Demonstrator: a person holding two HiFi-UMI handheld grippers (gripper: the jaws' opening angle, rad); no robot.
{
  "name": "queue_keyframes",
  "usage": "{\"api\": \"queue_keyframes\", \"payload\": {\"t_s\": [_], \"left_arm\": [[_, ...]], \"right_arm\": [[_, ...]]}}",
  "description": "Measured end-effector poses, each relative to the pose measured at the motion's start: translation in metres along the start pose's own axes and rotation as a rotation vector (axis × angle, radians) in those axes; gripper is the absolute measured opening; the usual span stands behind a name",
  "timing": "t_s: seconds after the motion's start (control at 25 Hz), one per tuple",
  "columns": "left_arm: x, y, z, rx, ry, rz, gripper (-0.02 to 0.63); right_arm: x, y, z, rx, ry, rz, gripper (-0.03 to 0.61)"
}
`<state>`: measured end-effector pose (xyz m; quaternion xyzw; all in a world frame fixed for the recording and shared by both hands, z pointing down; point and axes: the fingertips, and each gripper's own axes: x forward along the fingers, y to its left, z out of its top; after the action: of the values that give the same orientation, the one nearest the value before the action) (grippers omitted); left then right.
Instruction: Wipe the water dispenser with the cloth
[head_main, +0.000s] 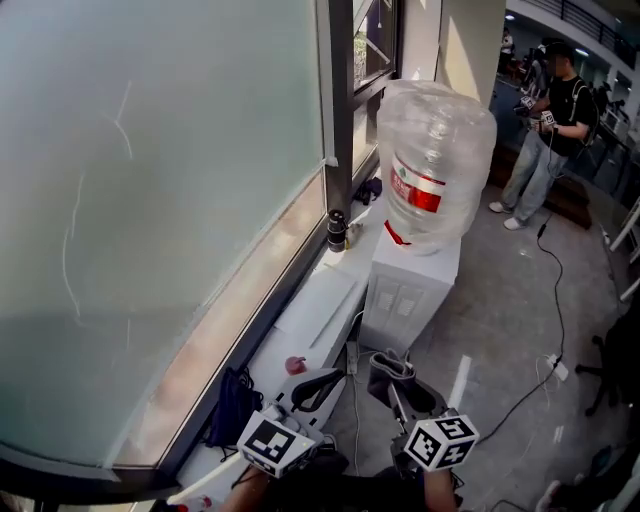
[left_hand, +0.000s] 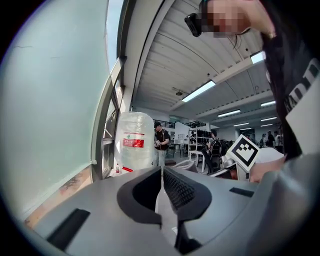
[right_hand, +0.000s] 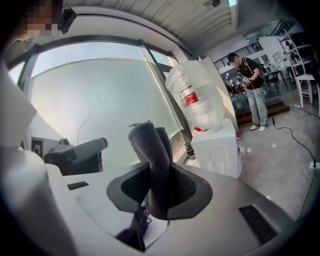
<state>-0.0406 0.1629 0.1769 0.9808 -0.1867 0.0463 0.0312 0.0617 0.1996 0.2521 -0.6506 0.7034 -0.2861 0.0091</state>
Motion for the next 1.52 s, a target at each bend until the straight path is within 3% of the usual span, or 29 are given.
{"api": "queue_keyframes", "payload": {"t_s": [0.32, 0.64, 0.84, 1.08, 1.28, 1.52], "left_arm": [[-0.005, 0.046, -0.016, -0.06, -0.009, -0.03, 0.028], [0.01, 0.059, -0.018, -0.065, -0.005, -0.061, 0.028], [0.028, 0.078, -0.014, -0.047, -0.003, -0.02, 0.028], [0.056, 0.102, -0.01, -0.04, 0.018, 0.071, 0.028], [0.087, 0.122, 0.001, -0.035, 0.019, 0.16, 0.028], [0.116, 0.129, 0.008, -0.02, 0.04, 0.229, 0.028]], "right_arm": [[0.025, 0.008, 0.003, 0.073, -0.006, -0.074, 0.101], [0.059, -0.039, 0.051, 0.04, -0.063, -0.167, 0.101], [0.113, -0.073, 0.081, 0.084, -0.064, -0.133, 0.101], [0.202, -0.122, 0.099, 0.114, 0.019, -0.102, 0.101], [0.275, -0.162, 0.103, 0.093, 0.097, -0.141, 0.101], [0.328, -0.211, 0.088, 0.149, 0.185, -0.186, 0.101]]}}
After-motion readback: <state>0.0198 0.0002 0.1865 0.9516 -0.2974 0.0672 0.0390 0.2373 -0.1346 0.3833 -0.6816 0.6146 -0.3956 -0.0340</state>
